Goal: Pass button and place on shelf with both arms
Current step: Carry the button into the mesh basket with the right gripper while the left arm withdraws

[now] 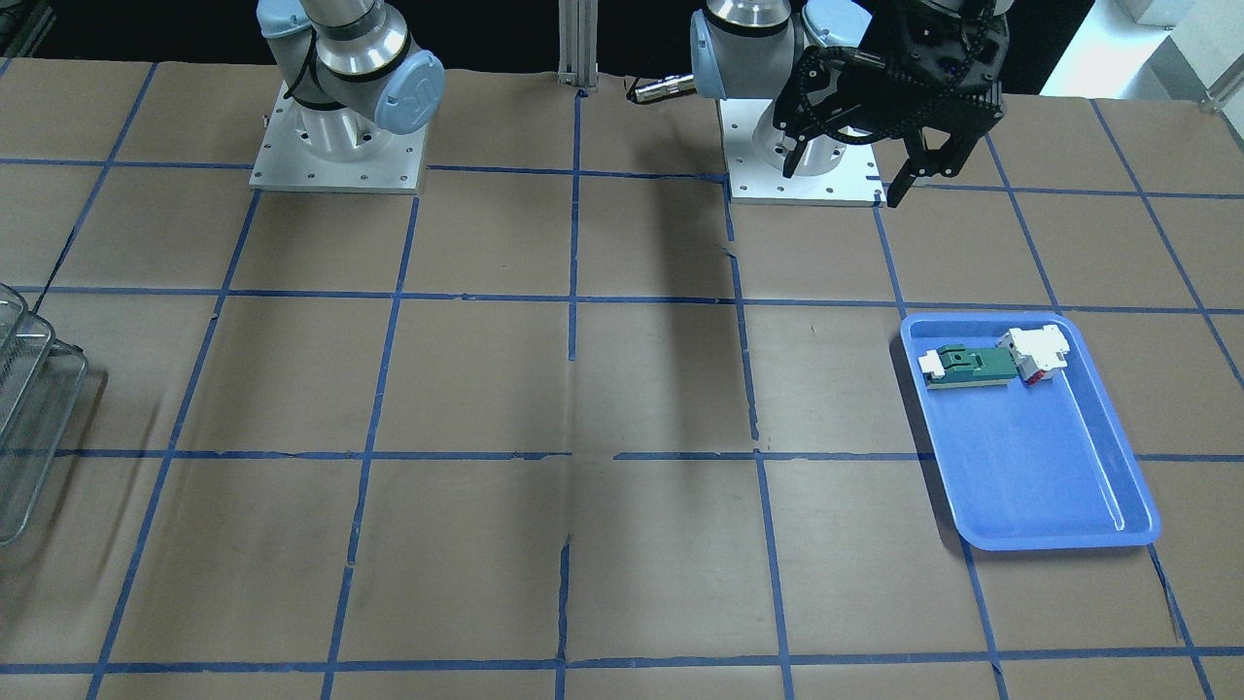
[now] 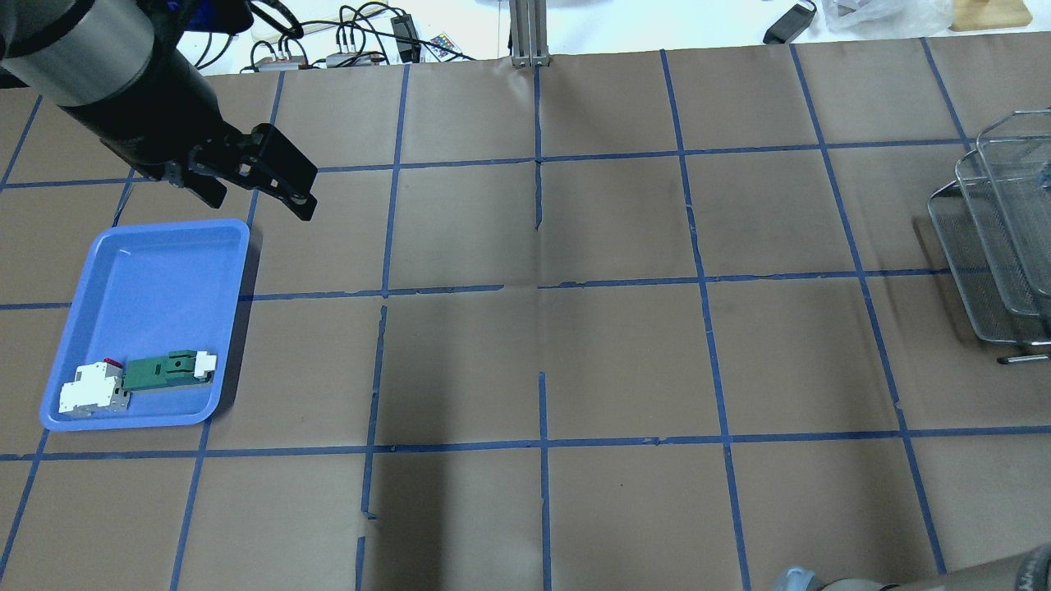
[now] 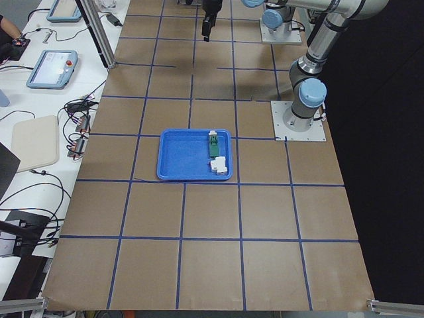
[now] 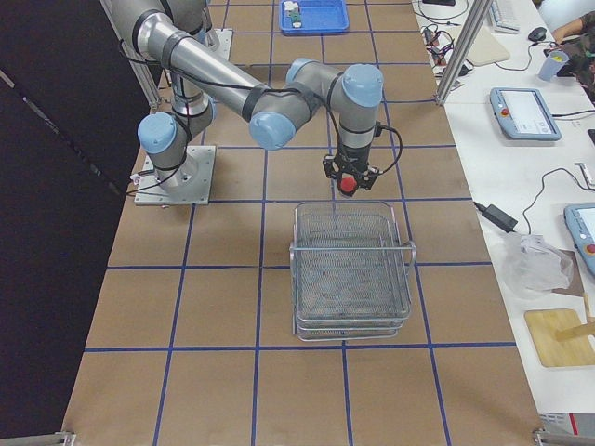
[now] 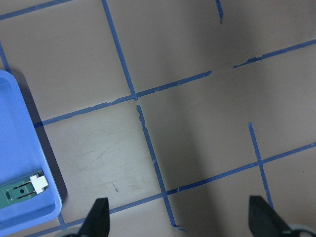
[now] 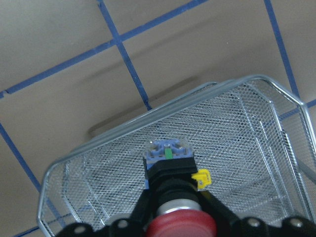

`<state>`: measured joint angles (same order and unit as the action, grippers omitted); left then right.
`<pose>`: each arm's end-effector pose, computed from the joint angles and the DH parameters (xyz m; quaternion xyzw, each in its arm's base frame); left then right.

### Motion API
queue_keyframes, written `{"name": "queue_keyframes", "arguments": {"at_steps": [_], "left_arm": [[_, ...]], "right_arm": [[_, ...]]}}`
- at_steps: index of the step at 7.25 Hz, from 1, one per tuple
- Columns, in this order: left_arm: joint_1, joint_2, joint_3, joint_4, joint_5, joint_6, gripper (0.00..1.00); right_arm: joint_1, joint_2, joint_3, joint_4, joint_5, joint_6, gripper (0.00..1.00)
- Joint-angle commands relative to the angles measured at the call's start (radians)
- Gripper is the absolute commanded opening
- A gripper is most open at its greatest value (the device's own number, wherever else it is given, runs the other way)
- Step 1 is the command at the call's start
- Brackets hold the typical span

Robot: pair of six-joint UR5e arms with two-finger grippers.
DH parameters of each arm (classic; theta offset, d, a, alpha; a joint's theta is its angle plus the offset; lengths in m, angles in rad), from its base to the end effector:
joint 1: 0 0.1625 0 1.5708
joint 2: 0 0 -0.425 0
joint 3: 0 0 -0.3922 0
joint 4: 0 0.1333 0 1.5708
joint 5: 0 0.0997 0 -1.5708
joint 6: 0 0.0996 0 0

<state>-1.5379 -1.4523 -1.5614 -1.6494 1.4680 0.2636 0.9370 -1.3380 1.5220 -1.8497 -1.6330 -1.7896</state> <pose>-0.1289 -0.4477 0.5405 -0.1162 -0.9916 0.0319 0.0472 -0.2483 -0.5525 0.4148 0.5442 -0.8371 -0.0124 0.0553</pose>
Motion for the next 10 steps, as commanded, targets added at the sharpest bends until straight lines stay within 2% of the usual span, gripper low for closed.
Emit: {"name": "queue_keyframes", "arguments": {"at_steps": [1, 2, 3, 4, 5, 7, 8, 10], "left_arm": [[-0.001, 0.010, -0.003, -0.007, 0.026, -0.026, 1.00], [0.004, 0.009, -0.003, -0.009, 0.029, -0.027, 1.00], [0.004, 0.001, -0.005, -0.007, 0.040, -0.096, 1.00], [0.004, 0.001, -0.012, -0.007, 0.049, -0.160, 1.00], [0.004, 0.006, -0.017, -0.009, 0.108, -0.162, 1.00], [0.010, 0.000, -0.019, 0.002, 0.121, -0.156, 1.00], [0.012, -0.002, -0.022, 0.002, 0.121, -0.158, 1.00], [0.019, -0.002, -0.032, -0.007, 0.118, -0.161, 1.00]], "right_arm": [[-0.037, 0.081, -0.006, -0.091, -0.010, -0.056, 0.05], [-0.037, 0.074, -0.009, -0.088, -0.014, -0.054, 0.40], [-0.037, 0.075, -0.006, -0.083, -0.002, -0.050, 0.83], [-0.037, 0.074, -0.006, -0.080, -0.008, -0.048, 1.00], [-0.037, 0.066, -0.008, -0.080, -0.013, -0.048, 1.00], [-0.017, -0.022, 0.006, -0.028, -0.016, 0.043, 1.00], [0.021, -0.073, 0.009, 0.054, -0.015, 0.146, 1.00], [0.168, -0.142, 0.007, 0.195, -0.016, 0.420, 1.00]]}}
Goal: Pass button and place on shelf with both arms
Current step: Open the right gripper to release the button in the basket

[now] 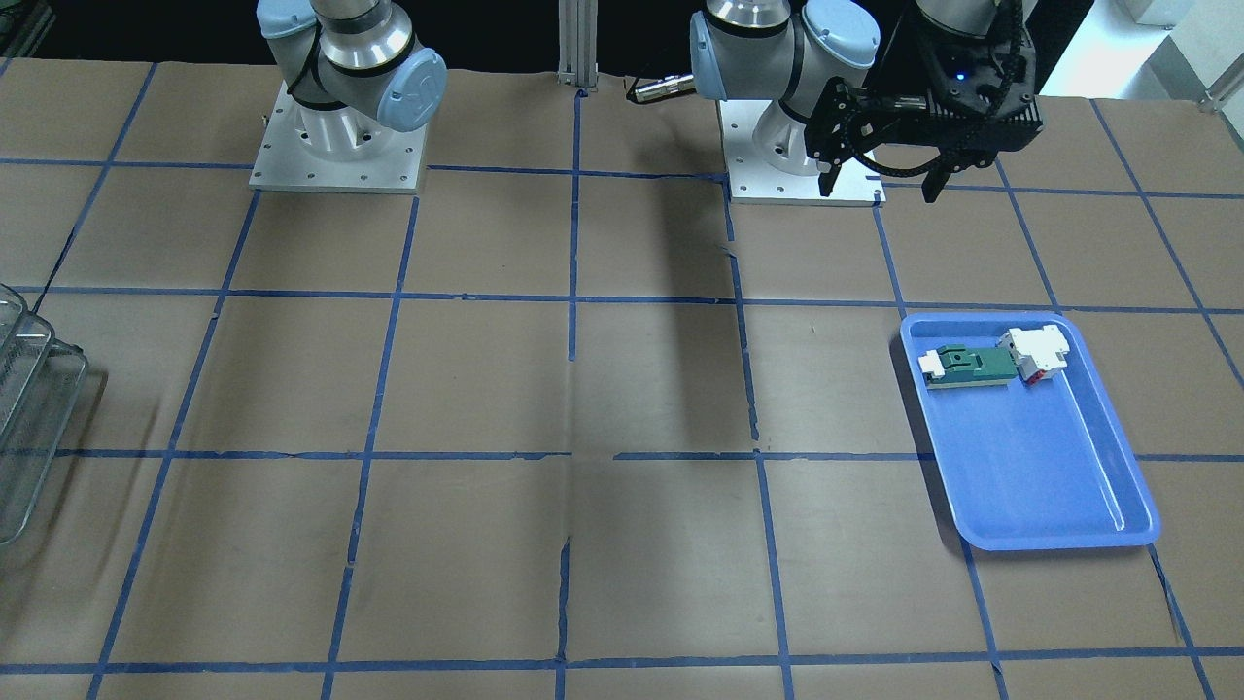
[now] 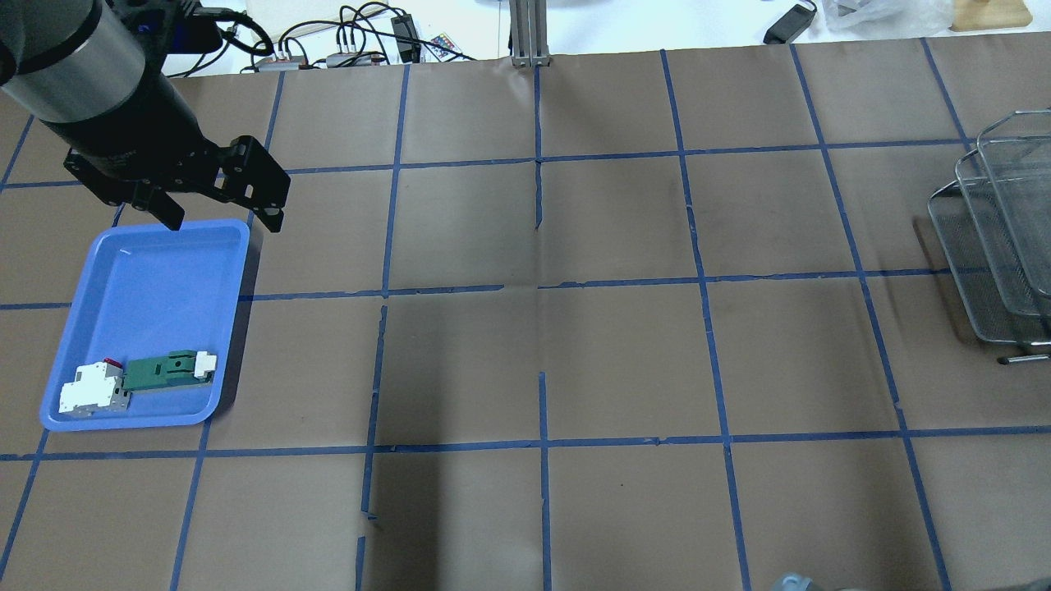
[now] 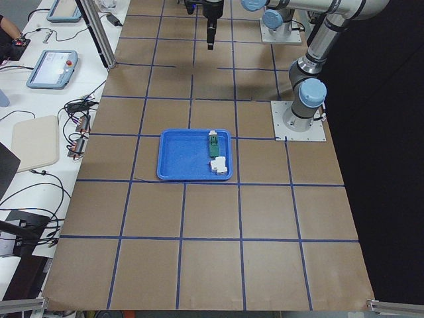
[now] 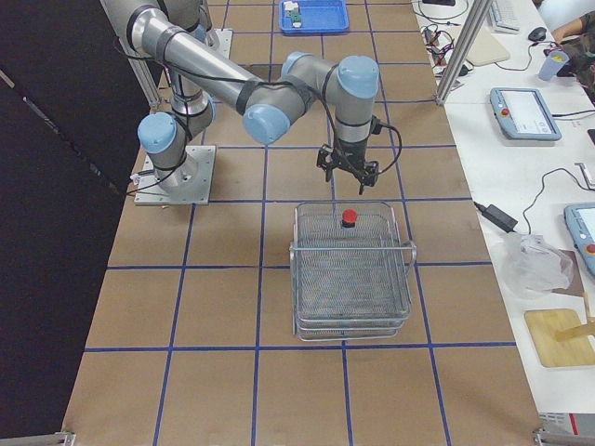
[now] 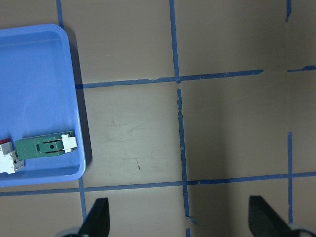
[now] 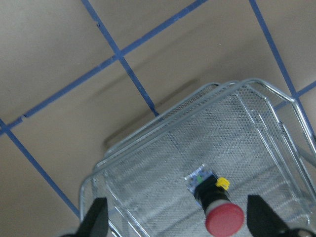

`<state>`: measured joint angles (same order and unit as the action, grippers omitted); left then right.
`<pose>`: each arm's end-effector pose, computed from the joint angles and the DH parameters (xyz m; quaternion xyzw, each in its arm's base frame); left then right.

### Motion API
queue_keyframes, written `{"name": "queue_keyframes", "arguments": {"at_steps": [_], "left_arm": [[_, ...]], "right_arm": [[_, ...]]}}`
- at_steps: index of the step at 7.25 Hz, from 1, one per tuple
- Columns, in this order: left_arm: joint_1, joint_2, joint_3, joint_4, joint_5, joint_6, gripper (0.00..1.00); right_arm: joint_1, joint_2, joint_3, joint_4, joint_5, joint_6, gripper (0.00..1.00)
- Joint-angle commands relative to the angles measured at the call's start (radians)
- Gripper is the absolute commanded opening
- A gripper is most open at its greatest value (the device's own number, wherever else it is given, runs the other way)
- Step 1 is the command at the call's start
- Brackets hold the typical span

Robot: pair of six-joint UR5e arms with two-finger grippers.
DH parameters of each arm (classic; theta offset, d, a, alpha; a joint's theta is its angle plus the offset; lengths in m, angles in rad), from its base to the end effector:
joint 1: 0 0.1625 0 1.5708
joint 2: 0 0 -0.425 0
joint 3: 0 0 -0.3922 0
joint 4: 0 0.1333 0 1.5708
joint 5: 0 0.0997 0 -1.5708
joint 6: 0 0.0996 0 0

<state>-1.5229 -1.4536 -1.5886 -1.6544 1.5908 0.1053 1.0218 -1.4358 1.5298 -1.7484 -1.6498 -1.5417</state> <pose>-0.1100 -0.4476 0.5255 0.0286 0.9995 -0.0071 0.0106 -0.1828 -0.5392 0.4562 0.4740 -0.8787 -0.0132 0.0559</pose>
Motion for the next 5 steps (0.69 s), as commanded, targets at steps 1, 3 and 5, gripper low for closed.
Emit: {"name": "queue_keyframes", "arguments": {"at_steps": [1, 3, 5], "left_arm": [[0.004, -0.001, -0.005, -0.004, -0.006, -0.010, 1.00], [0.007, -0.008, -0.005, -0.005, -0.008, -0.042, 1.00], [0.007, -0.017, -0.001, -0.004, -0.011, -0.103, 1.00]], "right_arm": [[0.174, -0.076, 0.000, 0.108, 0.002, 0.334, 1.00], [0.391, -0.124, -0.010, 0.128, 0.002, 0.766, 1.00], [0.564, -0.129, -0.057, 0.133, 0.019, 1.171, 1.00]]}}
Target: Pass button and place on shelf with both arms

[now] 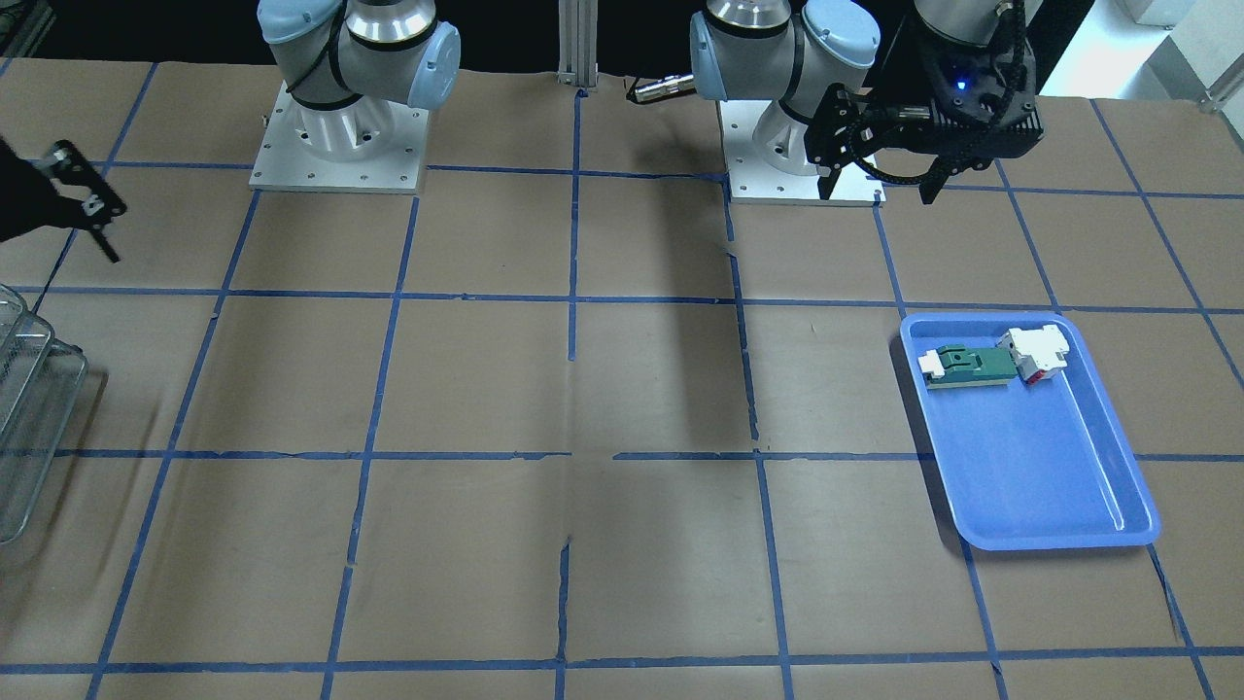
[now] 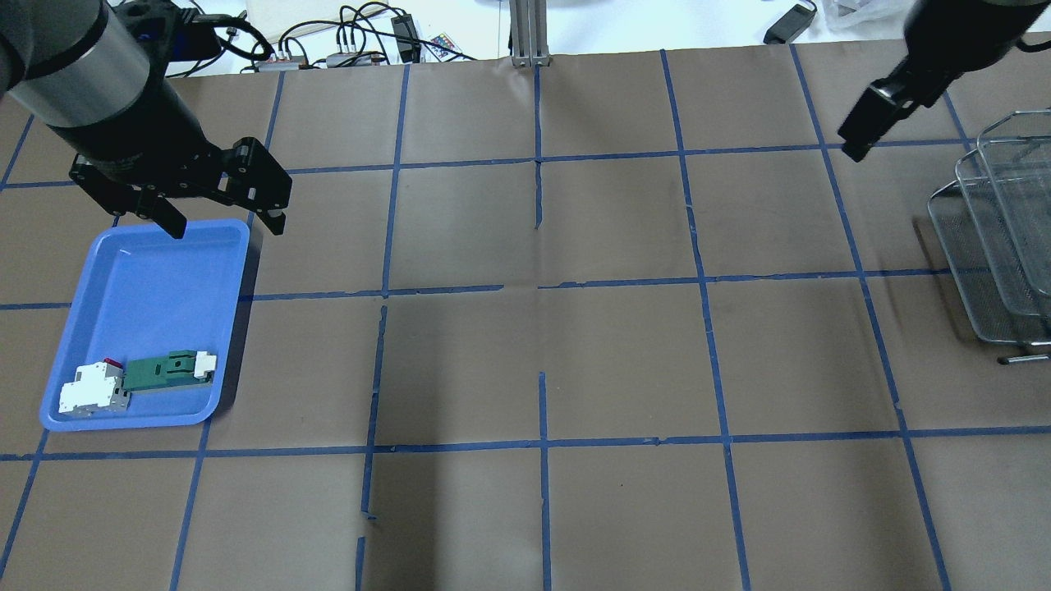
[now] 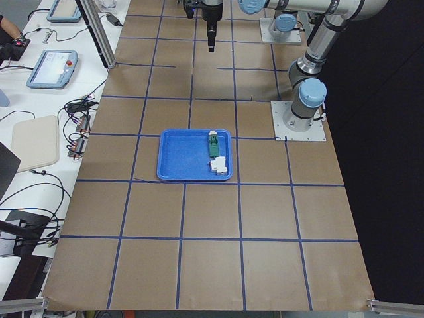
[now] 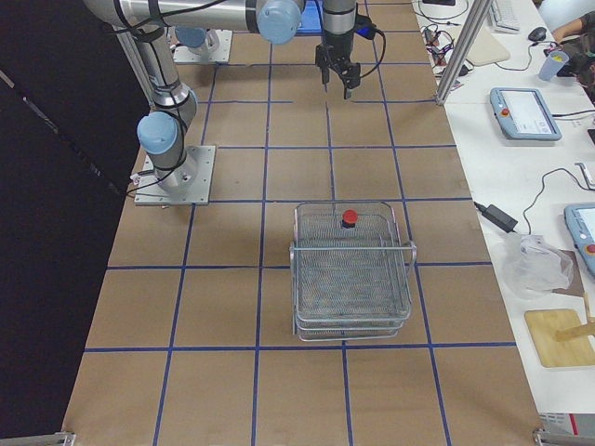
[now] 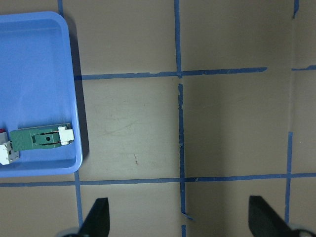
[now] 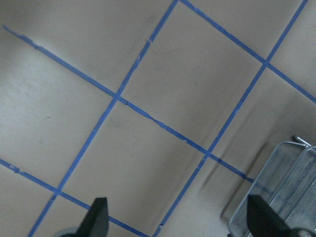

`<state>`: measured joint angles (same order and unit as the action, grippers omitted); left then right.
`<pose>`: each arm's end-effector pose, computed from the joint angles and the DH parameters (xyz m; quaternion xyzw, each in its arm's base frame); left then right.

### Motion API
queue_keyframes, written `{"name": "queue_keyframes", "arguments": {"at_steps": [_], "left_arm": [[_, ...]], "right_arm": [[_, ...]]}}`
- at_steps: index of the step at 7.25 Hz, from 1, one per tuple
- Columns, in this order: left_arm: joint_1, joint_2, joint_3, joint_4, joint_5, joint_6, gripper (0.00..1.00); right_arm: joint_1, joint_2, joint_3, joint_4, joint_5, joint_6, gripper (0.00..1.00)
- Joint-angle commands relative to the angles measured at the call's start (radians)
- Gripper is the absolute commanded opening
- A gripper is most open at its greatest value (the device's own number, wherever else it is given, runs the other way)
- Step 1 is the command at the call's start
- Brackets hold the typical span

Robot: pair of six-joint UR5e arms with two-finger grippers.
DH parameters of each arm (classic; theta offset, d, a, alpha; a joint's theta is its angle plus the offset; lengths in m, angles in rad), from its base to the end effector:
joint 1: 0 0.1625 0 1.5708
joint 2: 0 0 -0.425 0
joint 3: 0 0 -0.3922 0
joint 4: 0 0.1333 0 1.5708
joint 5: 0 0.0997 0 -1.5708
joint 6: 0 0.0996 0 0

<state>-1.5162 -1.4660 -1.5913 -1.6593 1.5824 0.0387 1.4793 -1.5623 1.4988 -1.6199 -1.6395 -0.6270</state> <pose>-0.1076 -0.4522 0.5182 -0.0079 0.9999 0.0024 0.0057 0.0798 -0.5147 0.5248 0.2621 -0.9628 0.0406 0.0519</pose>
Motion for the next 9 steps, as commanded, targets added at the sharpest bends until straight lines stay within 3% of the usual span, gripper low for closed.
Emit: {"name": "queue_keyframes", "arguments": {"at_steps": [1, 3, 5, 9], "left_arm": [[-0.002, -0.011, 0.008, 0.003, -0.001, -0.098, 1.00], [-0.005, -0.014, 0.005, 0.004, -0.002, -0.096, 1.00], [-0.012, -0.013, 0.002, 0.004, -0.004, -0.097, 1.00], [-0.012, -0.010, 0.001, 0.004, -0.004, -0.095, 1.00]], "right_arm": [[0.155, 0.007, -0.028, 0.006, 0.007, 0.406, 1.00], [0.154, 0.030, -0.023, 0.082, 0.007, 0.605, 1.00], [0.132, 0.027, 0.003, 0.124, 0.024, 0.691, 1.00], [0.105, 0.024, 0.011, 0.126, 0.024, 0.655, 1.00]]}}
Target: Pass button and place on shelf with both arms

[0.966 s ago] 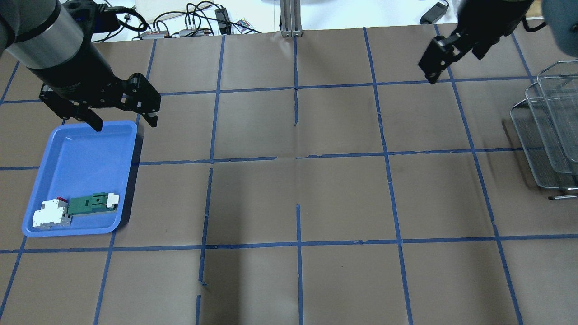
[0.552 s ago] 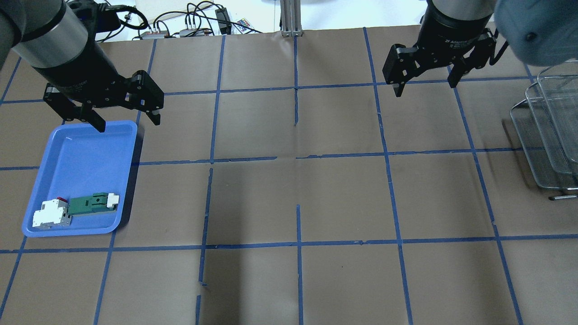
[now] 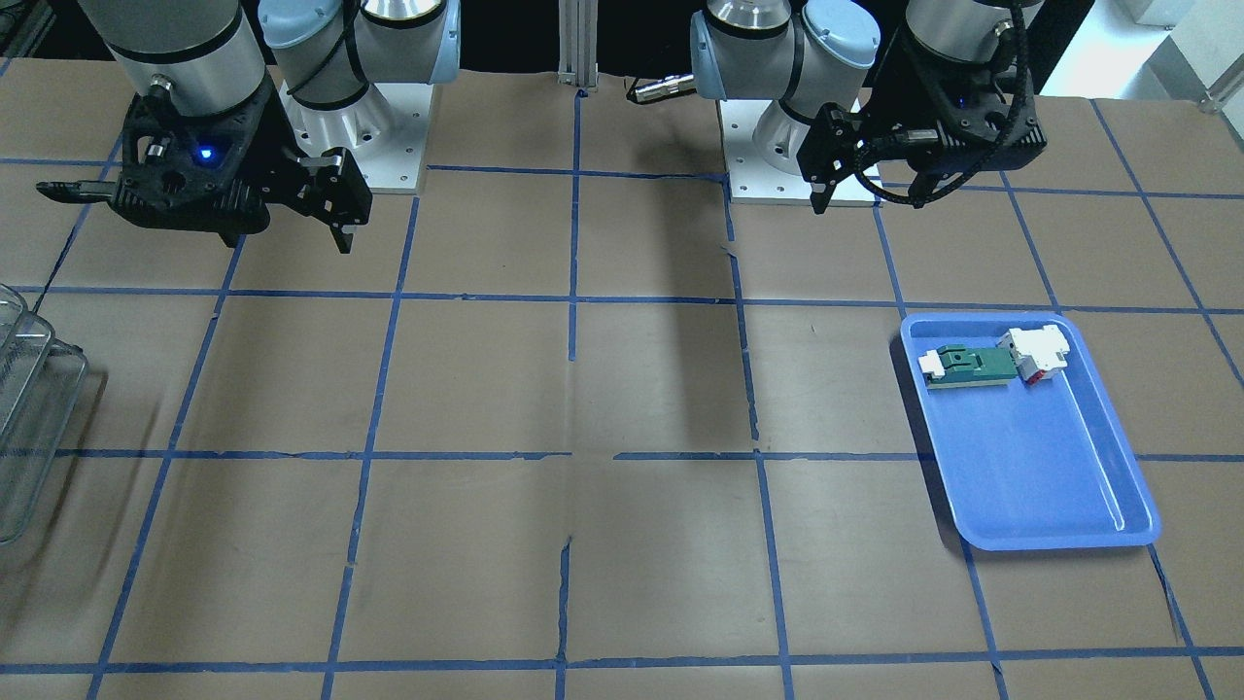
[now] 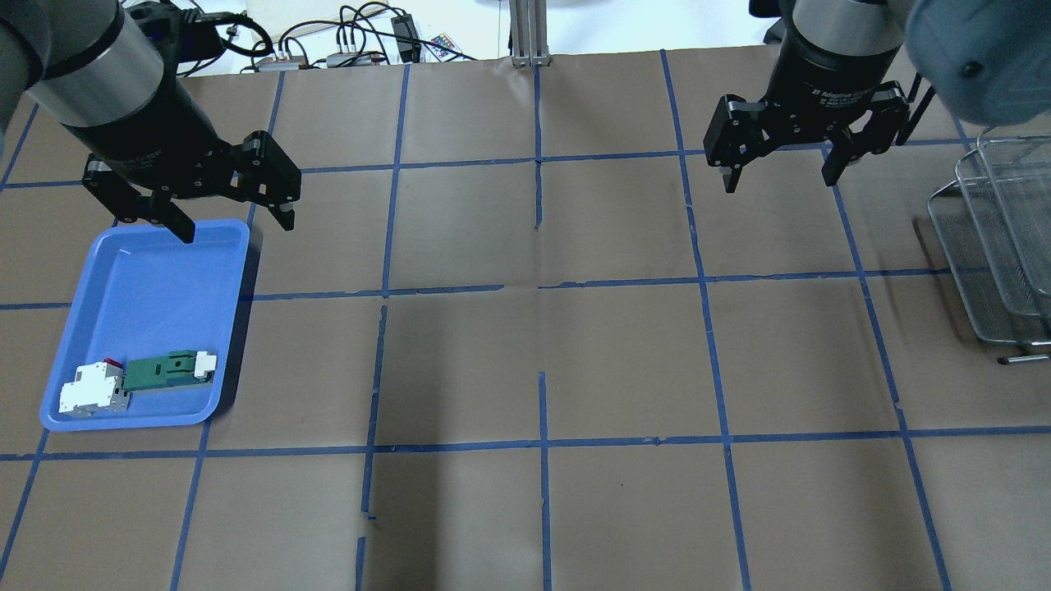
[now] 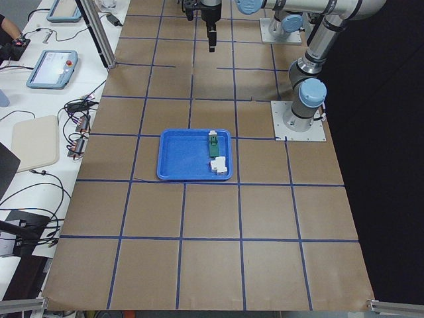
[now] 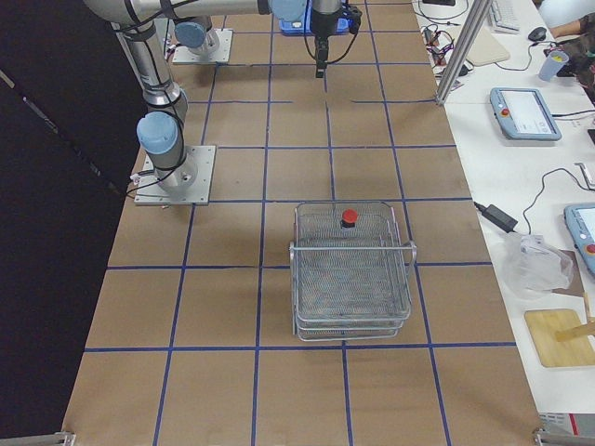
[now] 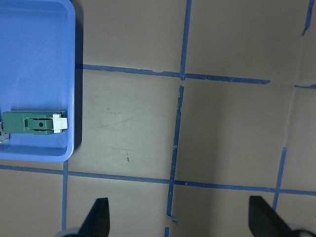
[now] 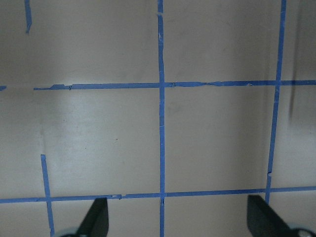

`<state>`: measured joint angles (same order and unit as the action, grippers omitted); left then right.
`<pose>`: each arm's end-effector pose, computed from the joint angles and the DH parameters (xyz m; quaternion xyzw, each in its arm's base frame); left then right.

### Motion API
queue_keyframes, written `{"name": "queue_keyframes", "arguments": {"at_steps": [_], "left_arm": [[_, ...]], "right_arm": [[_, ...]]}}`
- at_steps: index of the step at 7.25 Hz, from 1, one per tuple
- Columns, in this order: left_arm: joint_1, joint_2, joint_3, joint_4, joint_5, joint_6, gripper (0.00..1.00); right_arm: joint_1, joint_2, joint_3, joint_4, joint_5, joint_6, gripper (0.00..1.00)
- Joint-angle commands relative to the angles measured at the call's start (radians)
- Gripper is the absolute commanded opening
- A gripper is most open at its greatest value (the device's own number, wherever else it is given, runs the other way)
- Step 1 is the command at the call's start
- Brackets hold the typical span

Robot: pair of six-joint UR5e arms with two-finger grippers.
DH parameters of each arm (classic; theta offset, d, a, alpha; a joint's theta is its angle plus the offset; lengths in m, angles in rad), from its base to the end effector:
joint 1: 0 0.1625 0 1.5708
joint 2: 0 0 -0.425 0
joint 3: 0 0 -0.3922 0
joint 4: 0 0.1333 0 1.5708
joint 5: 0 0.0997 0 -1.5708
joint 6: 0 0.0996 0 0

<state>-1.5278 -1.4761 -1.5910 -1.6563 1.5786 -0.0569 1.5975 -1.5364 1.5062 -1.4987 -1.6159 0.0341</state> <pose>-0.1131 -0.4548 0.5141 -0.0499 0.9987 0.0055 0.0039 0.1422 -0.4985 0.4955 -0.0032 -0.9995 -0.0202 0.0232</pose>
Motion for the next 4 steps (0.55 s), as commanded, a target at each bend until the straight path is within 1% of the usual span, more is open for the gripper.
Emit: {"name": "queue_keyframes", "arguments": {"at_steps": [1, 4], "left_arm": [[0.001, 0.000, -0.001, 0.001, 0.000, 0.000, 1.00], [0.002, 0.000, -0.001, 0.000, 0.001, 0.002, 1.00]], "right_arm": [[-0.014, -0.004, 0.003, 0.006, 0.001, -0.011, 1.00], [-0.013, -0.005, 0.002, -0.018, 0.004, -0.039, 1.00]]}}
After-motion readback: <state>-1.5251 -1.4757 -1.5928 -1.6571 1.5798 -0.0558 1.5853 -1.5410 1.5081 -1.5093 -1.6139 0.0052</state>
